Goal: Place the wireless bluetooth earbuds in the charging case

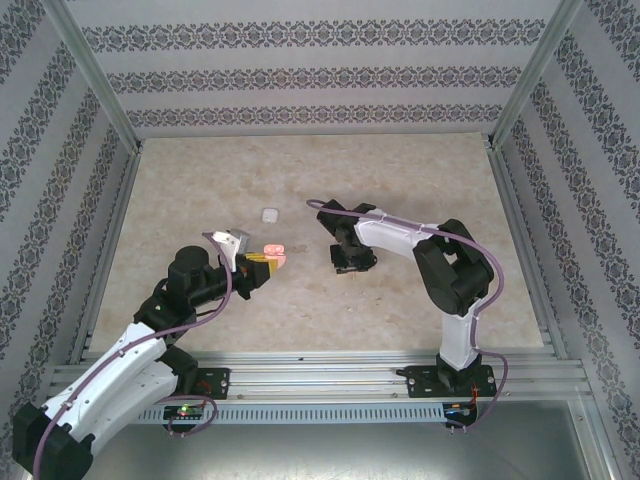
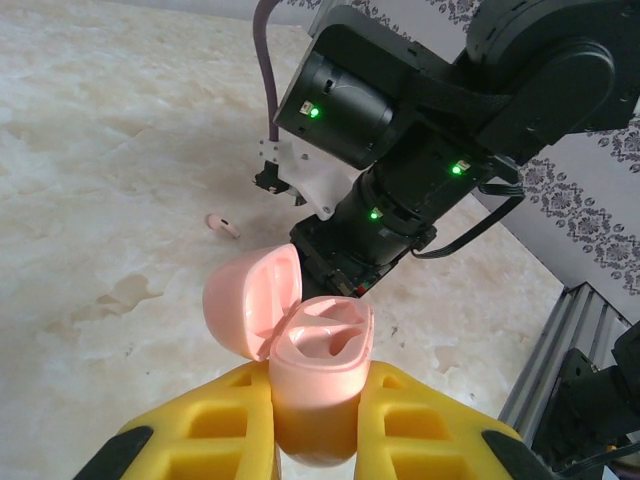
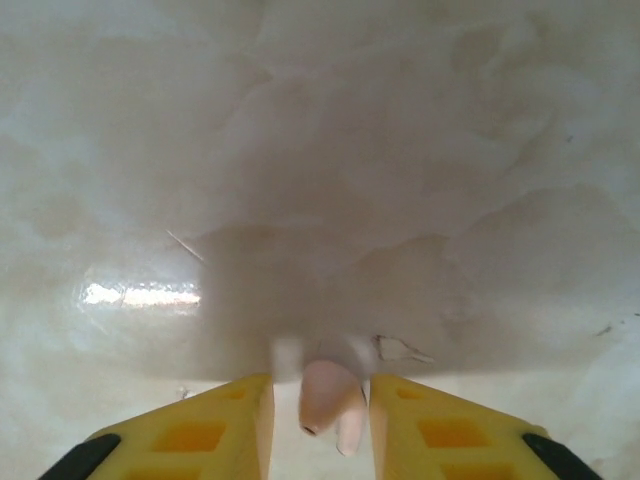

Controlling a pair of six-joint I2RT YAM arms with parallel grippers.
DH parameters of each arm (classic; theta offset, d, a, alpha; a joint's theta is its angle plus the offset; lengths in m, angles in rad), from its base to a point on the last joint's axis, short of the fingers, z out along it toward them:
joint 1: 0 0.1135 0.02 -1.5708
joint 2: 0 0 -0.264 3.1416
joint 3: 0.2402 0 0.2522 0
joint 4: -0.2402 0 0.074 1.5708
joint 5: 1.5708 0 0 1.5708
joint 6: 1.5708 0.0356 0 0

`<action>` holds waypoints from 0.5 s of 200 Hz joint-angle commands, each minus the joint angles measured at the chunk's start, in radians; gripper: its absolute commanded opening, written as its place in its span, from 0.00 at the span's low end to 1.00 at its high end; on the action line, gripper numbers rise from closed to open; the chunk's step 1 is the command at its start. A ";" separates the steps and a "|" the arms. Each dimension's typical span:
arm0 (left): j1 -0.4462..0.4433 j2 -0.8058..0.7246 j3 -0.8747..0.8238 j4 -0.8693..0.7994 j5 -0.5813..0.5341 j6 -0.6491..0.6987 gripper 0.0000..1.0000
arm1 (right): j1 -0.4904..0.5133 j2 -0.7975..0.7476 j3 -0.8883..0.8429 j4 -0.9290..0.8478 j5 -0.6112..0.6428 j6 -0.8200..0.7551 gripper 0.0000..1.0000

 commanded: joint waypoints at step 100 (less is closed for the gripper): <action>-0.018 0.010 -0.012 0.065 0.005 -0.016 0.00 | -0.004 -0.115 -0.005 -0.014 -0.051 0.074 0.39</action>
